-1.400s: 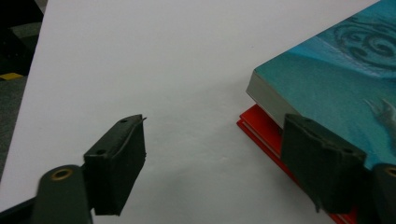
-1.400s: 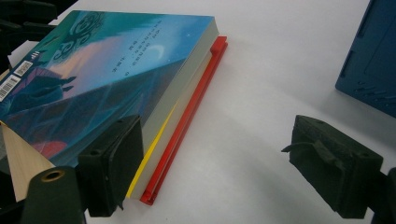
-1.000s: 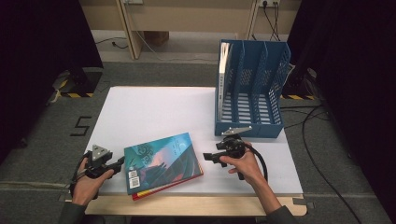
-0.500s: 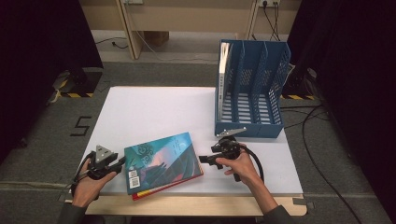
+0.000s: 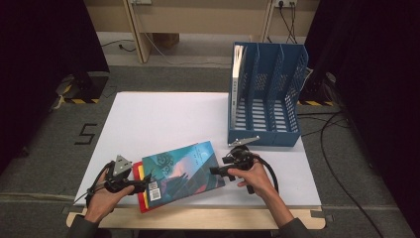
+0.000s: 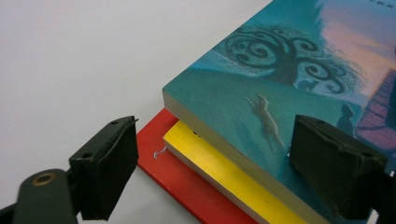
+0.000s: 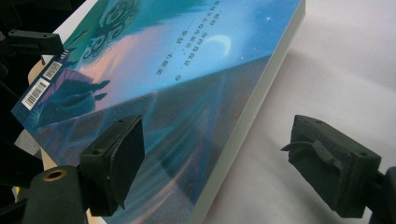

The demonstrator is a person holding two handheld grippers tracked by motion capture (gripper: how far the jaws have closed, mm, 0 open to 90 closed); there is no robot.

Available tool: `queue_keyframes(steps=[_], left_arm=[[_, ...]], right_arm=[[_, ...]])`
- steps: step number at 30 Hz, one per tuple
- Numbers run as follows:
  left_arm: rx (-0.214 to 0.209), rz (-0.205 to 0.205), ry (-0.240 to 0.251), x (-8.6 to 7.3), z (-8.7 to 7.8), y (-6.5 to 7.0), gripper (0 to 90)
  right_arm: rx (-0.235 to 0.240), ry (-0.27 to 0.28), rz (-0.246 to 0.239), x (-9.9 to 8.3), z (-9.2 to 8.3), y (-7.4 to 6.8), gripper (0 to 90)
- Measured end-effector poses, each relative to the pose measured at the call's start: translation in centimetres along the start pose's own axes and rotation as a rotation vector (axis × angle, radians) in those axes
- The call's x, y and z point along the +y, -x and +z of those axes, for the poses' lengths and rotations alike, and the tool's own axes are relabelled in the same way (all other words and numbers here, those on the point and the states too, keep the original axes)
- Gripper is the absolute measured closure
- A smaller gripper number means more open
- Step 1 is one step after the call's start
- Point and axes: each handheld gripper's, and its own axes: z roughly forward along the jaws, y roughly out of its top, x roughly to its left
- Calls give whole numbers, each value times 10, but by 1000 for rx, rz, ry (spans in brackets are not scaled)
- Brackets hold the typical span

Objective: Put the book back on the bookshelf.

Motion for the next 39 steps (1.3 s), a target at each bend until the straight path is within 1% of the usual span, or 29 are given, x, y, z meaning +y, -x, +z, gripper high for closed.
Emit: queue_keyframes(steps=[4,5,6,8,9,10,11,13,14,15,17,20,21,22,23,24,26,27,28,29,30,32,33,34,35,36,37,38,39], left_arm=[[-7,-22,-6,-2,-2,-6,147],[6,-40,-4,-3,-3,-10,146],[6,-40,-4,-3,-3,-10,146],[13,-56,-6,-5,-4,-15,146],[32,-56,-14,-6,-3,-16,155],[48,-54,-33,-9,-2,-19,153],[40,-61,-41,-10,0,-20,153],[32,-58,-45,-11,2,-19,154],[38,-48,-41,-10,2,-18,163],[32,-55,-33,-10,1,-18,163],[30,-58,-36,-11,2,-19,161],[27,-64,-32,-11,2,-19,157],[27,-64,-32,-11,2,-19,160],[27,-64,-31,-11,2,-19,163],[27,-63,-32,-11,2,-19,163],[25,-64,-32,-11,2,-18,164],[17,-67,-30,-11,2,-18,199],[7,-71,-26,-11,3,-17,199],[3,-62,-27,-10,4,-14,239],[3,-62,-27,-10,4,-14,246],[6,-59,-26,-9,4,-13,248],[6,-57,-29,-9,4,-13,250],[4,-62,-27,-9,4,-13,250],[-3,-72,-29,-9,4,-13,257],[-3,-72,-29,-9,4,-13,267],[-9,-75,-29,-9,4,-13,267],[-16,-77,-28,-9,5,-13,291],[-27,-79,-30,-9,6,-12,297],[-27,-79,-30,-9,6,-12,299]], right_arm=[[5,2,2,0,0,0,192],[3,0,2,0,1,-1,192],[3,0,2,0,1,-1,192],[7,-2,1,0,2,-1,192],[1,-7,2,0,3,0,192],[4,-9,3,0,4,0,192],[5,-11,4,0,5,0,192],[3,-13,6,0,7,1,192],[6,-15,10,0,8,1,192],[6,-15,9,0,9,1,192],[13,-24,10,1,12,1,188],[38,-23,27,2,17,3,186],[38,-23,27,2,17,3,186],[54,-24,35,2,20,3,185],[54,-24,35,2,20,3,185],[67,-24,51,3,23,4,184],[77,-24,56,3,24,4,183],[86,-26,60,3,26,4,182],[111,-26,76,3,31,4,173],[111,-26,76,3,31,4,173],[112,-32,86,5,33,4,179],[104,-40,84,7,32,3,208],[101,-37,91,8,31,3,229],[98,-29,99,8,30,3,250],[98,-23,104,8,29,4,273],[98,-23,104,8,29,4,273],[91,2,114,9,26,5,329],[87,10,113,10,24,6,340],[85,15,108,12,22,6,343]])
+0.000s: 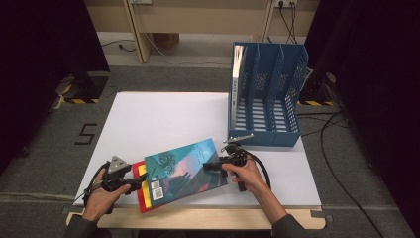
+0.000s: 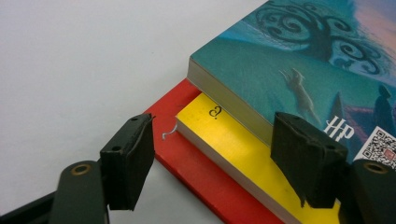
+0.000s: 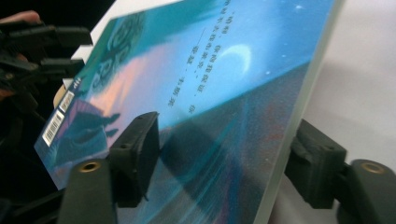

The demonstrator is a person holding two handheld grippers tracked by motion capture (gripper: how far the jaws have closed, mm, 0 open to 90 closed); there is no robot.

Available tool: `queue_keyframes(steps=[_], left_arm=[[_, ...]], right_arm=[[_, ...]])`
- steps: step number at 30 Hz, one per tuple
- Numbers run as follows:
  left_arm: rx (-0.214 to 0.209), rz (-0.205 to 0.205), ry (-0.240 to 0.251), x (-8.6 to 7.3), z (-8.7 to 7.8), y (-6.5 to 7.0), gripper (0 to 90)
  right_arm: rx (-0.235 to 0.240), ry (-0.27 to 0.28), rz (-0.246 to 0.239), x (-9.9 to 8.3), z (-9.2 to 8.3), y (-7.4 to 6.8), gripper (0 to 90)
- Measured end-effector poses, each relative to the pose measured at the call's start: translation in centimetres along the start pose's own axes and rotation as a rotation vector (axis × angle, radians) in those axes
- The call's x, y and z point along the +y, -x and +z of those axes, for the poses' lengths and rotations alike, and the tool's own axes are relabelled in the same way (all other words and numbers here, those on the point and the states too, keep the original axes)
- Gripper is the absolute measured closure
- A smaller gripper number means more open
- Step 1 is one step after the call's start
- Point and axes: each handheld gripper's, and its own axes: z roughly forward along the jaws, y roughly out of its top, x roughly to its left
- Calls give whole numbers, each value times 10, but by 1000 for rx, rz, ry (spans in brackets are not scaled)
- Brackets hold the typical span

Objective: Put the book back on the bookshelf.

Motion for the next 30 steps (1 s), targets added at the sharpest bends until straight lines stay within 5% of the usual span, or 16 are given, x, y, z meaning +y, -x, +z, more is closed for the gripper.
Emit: queue_keyframes(steps=[3,8,16,30], left_arm=[[-8,8,-1,1,2,1,299],[-10,3,2,1,2,1,296],[-37,21,14,2,4,7,420],[-60,15,31,1,5,7,442]], right_arm=[[-7,22,-24,5,-6,-3,353],[48,73,-34,14,-19,-9,417],[50,41,-51,38,-32,-21,454],[46,-11,-29,65,-24,-33,536]])
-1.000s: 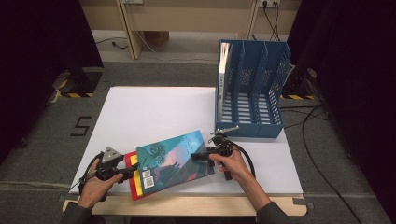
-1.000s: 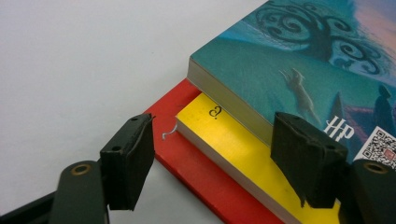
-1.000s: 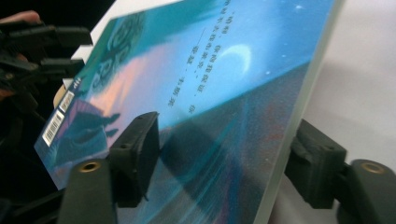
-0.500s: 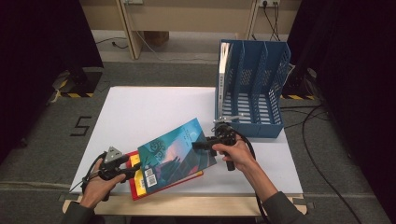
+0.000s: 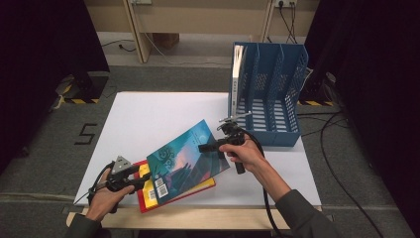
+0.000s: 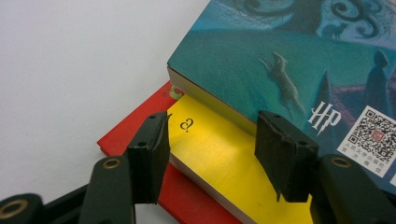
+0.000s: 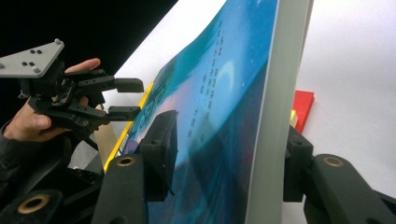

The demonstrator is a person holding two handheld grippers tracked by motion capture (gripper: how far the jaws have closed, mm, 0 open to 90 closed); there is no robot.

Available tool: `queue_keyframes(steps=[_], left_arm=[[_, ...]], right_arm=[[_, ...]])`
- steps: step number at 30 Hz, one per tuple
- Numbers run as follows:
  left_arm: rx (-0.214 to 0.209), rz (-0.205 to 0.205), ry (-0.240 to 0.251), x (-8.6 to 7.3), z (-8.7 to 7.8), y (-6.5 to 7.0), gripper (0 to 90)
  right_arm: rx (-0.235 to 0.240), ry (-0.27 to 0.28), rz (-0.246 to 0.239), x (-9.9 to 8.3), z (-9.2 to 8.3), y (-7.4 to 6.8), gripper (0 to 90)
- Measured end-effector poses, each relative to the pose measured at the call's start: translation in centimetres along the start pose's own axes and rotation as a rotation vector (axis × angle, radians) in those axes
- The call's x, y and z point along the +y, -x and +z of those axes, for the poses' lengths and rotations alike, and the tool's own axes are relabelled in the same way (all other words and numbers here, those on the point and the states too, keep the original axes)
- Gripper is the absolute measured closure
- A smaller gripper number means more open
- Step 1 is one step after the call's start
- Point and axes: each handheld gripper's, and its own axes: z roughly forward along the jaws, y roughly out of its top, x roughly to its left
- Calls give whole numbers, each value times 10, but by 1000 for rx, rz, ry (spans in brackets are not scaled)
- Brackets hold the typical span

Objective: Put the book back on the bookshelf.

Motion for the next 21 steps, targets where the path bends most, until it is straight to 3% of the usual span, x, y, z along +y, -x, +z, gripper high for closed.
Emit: queue_keyframes(steps=[7,10,11,12,13,14,15,17,21], left_arm=[[-7,2,11,-1,3,0,430],[-2,4,19,0,5,0,384],[6,6,19,0,6,-1,285],[8,5,18,0,7,-2,285],[-2,-4,23,0,8,-3,205],[-15,-17,34,0,7,-5,205],[-24,-31,49,0,6,-6,149],[-31,-45,67,1,4,-7,160],[-2,-78,91,0,1,-15,149]], right_arm=[[-11,1,-55,14,-2,-16,656],[-14,16,-70,18,-6,-21,693],[-21,16,-92,22,-10,-26,708],[-21,16,-92,22,-10,-26,708],[-27,13,-119,26,-13,-32,714],[-27,13,-119,26,-13,-32,714],[-34,-1,-145,29,-16,-37,717],[-44,2,-154,30,-16,-39,717],[-57,3,-185,36,-24,-46,724]])
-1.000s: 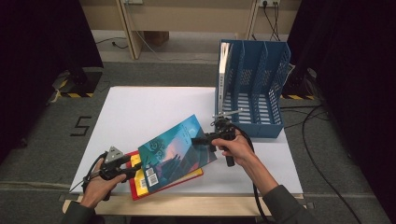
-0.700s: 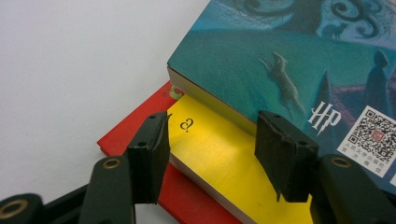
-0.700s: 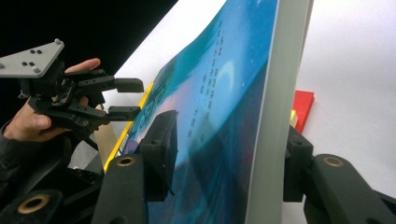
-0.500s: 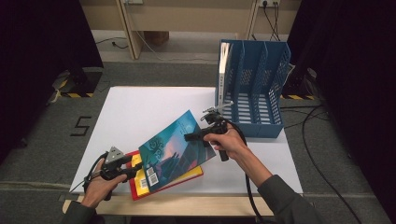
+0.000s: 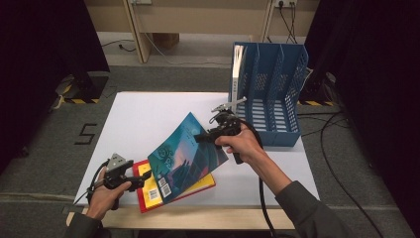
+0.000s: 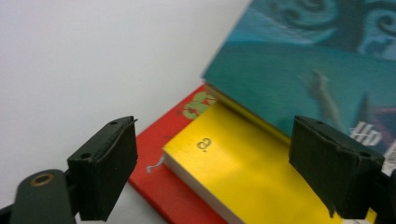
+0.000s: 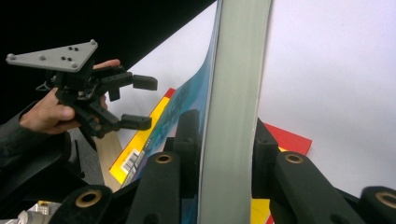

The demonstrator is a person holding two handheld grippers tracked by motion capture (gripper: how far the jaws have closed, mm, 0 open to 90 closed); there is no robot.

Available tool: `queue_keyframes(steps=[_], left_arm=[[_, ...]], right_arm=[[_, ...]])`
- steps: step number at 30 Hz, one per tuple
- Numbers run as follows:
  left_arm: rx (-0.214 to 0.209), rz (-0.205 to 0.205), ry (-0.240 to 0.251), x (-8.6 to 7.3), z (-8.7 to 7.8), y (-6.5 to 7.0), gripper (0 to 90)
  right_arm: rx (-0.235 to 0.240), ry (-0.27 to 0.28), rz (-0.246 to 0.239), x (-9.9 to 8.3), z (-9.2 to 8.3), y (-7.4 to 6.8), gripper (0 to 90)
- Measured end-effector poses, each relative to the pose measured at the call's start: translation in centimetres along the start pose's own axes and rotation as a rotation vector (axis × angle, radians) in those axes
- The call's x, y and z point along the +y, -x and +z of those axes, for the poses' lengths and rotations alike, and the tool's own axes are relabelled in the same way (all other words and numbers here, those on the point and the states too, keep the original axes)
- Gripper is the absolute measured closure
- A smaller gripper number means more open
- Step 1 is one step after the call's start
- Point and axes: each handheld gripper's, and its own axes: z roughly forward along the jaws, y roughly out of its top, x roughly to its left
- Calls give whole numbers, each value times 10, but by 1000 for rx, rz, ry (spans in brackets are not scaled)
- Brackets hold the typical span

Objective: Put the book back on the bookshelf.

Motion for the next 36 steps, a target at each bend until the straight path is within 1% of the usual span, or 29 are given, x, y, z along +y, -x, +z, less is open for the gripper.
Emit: queue_keyframes(steps=[1,2,3,5,6,7,8,10,11,12,13,14,15,16,17,18,19,20,21,23,25,26,27,29,30,33,34,35,36], left_arm=[[29,-20,5,-1,-2,-7,149],[29,-20,5,-1,-2,-7,149],[49,-29,1,-2,-2,-10,149],[76,-45,-11,-4,-2,-17,149],[92,-60,-19,-4,-1,-20,149],[110,-65,-36,-5,1,-25,149],[110,-65,-36,-5,1,-25,149],[115,-73,-46,-7,2,-29,149],[116,-79,-47,-8,2,-30,149],[115,-86,-44,-8,1,-32,149],[115,-90,-45,-9,1,-33,149],[113,-98,-45,-9,1,-34,149],[109,-101,-48,-9,1,-35,146],[106,-106,-46,-9,2,-35,146],[106,-106,-45,-9,2,-35,147],[106,-106,-45,-9,2,-35,147],[106,-105,-46,-9,2,-35,147],[106,-105,-47,-9,2,-35,147],[105,-105,-46,-9,2,-35,147],[99,-110,-46,-10,2,-36,147],[96,-113,-47,-10,2,-36,146],[96,-114,-47,-10,2,-37,146],[96,-114,-47,-10,2,-37,145],[96,-113,-46,-11,2,-37,145],[96,-115,-46,-11,2,-37,145],[105,-115,-47,-11,2,-38,152],[116,-107,-51,-11,2,-38,149],[126,-110,-49,-11,2,-39,149],[147,-119,-45,-11,1,-42,150]], right_arm=[[-6,1,-16,2,-3,-1,725],[-6,1,-16,2,-3,-1,725],[-20,9,-20,5,-11,-2,732],[-28,5,-33,6,-16,-3,732],[-45,2,-53,7,-24,-5,733],[-54,-6,-57,8,-29,-5,734],[-54,-6,-57,8,-29,-5,734],[-86,-17,-68,9,-42,-7,735],[-86,-17,-68,9,-42,-7,735],[-100,-21,-72,9,-46,-7,735],[-115,-37,-83,10,-51,-8,735],[-134,-37,-83,10,-56,-9,736],[-163,-53,-103,12,-66,-11,737],[-163,-53,-103,12,-66,-11,737],[-185,-63,-109,13,-76,-14,737],[-185,-63,-109,13,-76,-14,737],[-215,-73,-121,14,-84,-15,737],[-215,-73,-121,14,-84,-15,737],[-243,-88,-132,13,-91,-16,737],[-268,-106,-144,12,-97,-16,738],[-275,-110,-149,11,-99,-16,737],[-303,-138,-160,8,-101,-16,736],[-314,-154,-166,7,-102,-15,735],[-347,-153,-143,2,-105,-9,735],[-354,-147,-133,2,-109,-6,735],[-355,-143,-128,-1,-113,-3,735],[-354,-139,-120,-2,-115,-2,735],[-354,-139,-120,-2,-115,-2,735],[-357,-140,-112,-2,-115,-2,734]])
